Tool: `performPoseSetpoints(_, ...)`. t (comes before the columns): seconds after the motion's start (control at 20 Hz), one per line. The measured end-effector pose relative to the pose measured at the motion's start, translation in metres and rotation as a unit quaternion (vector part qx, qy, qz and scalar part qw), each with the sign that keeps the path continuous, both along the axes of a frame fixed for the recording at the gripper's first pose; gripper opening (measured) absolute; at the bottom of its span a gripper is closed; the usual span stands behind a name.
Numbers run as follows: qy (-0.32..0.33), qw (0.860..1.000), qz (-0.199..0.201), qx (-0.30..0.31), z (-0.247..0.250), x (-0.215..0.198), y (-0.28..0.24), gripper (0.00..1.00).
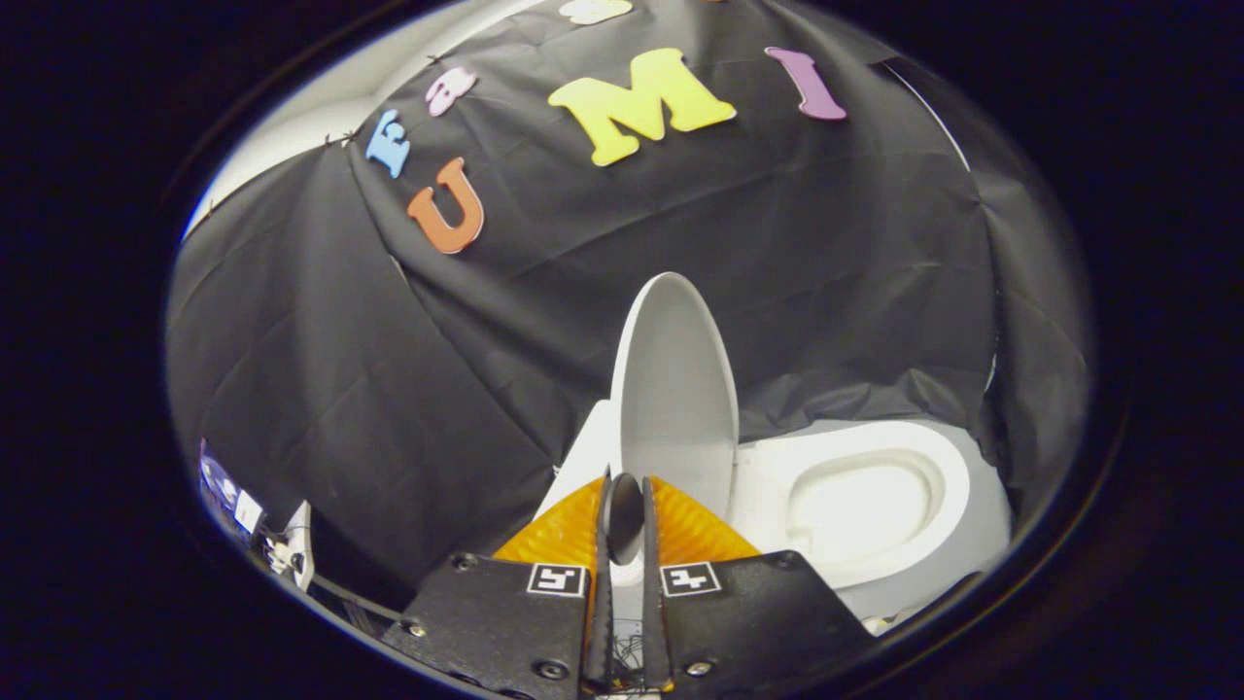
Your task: Open the toilet lid.
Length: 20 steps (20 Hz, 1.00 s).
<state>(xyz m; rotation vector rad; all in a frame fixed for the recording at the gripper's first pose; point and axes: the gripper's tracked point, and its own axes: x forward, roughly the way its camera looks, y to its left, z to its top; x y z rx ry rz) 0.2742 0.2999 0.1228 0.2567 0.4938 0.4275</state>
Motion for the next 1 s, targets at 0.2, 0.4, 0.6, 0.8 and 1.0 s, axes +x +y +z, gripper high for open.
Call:
performPoseSetpoints(0.2, -0.007, 1.000, 0.010, -0.023, -0.002, 0.001, 0.027, 0.15)
performPoseSetpoints(0.4, -0.014, 0.998, 0.016, -0.057, -0.005, 0.002, 0.051, 0.15)
performPoseSetpoints(0.6, -0.018, 0.995, 0.011, -0.098, -0.012, 0.004, 0.075, 0.15)
performPoseSetpoints(0.8, -0.030, 0.990, 0.002, -0.136, -0.014, 0.006, 0.096, 0.15)
performPoseSetpoints(1.0, -0.042, 0.983, -0.010, -0.180, -0.018, 0.005, 0.108, 0.15)
